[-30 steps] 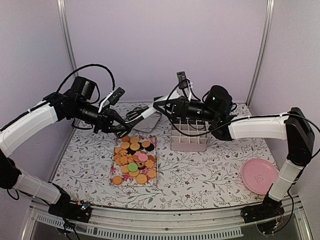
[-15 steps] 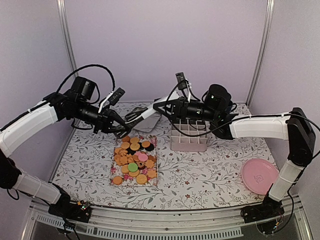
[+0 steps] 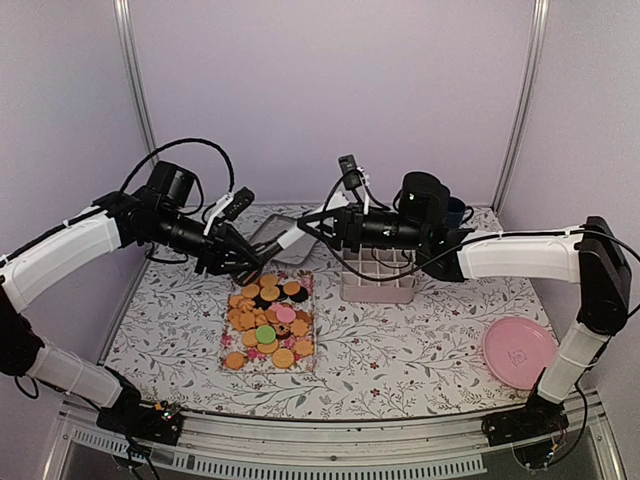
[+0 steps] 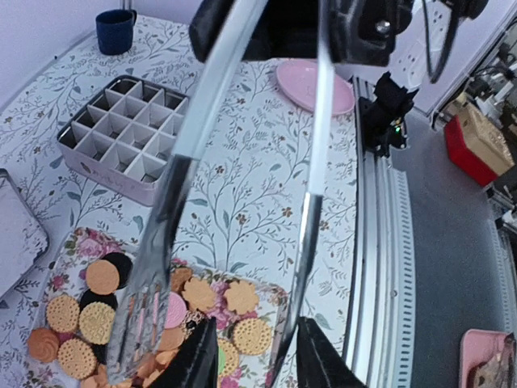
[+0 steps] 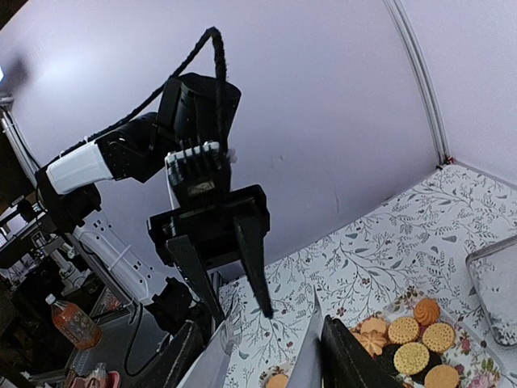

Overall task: Pack the cookies
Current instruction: Pass from the left arm to the right

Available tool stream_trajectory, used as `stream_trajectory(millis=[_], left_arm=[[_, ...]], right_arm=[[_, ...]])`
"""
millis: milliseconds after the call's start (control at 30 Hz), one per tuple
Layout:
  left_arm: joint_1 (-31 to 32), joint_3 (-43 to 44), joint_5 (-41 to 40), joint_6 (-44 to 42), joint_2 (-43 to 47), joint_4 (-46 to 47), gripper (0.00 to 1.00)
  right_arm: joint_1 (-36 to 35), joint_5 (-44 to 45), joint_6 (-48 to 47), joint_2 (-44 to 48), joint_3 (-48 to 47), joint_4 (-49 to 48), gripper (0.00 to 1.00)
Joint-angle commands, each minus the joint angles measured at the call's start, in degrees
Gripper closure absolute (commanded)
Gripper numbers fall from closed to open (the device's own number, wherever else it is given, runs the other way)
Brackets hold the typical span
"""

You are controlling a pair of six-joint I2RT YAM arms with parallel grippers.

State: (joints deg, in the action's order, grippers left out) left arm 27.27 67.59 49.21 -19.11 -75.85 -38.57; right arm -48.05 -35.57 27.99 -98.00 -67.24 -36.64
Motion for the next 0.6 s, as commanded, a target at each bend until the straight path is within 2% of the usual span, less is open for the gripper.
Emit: stream_trajectory(millis=[0, 67, 267, 567], left_arm=[[-1.0, -2.2, -8.8, -0.5, -1.4, 4.2, 0.53], [-1.3, -3.1, -10.4, -0.1, -1.4, 4.8, 0.35], [-5.3, -3.8, -11.0, -0.6, -0.4, 3.5, 0.01], [-19.1, -7.8, -9.5, -3.2, 2.5, -0.1, 0.01]], right_arm=[[-4.1, 6.5, -7.2, 1.6, -1.0, 9.2, 0.54], [-4.7, 9.4, -8.1, 1.7, -0.4, 9.3, 0.57], [-7.1, 16.5, -11.4, 1.2, -1.0, 10.4, 0.63], [-12.0, 27.3, -18.1, -2.1, -4.6, 16.0, 0.73]])
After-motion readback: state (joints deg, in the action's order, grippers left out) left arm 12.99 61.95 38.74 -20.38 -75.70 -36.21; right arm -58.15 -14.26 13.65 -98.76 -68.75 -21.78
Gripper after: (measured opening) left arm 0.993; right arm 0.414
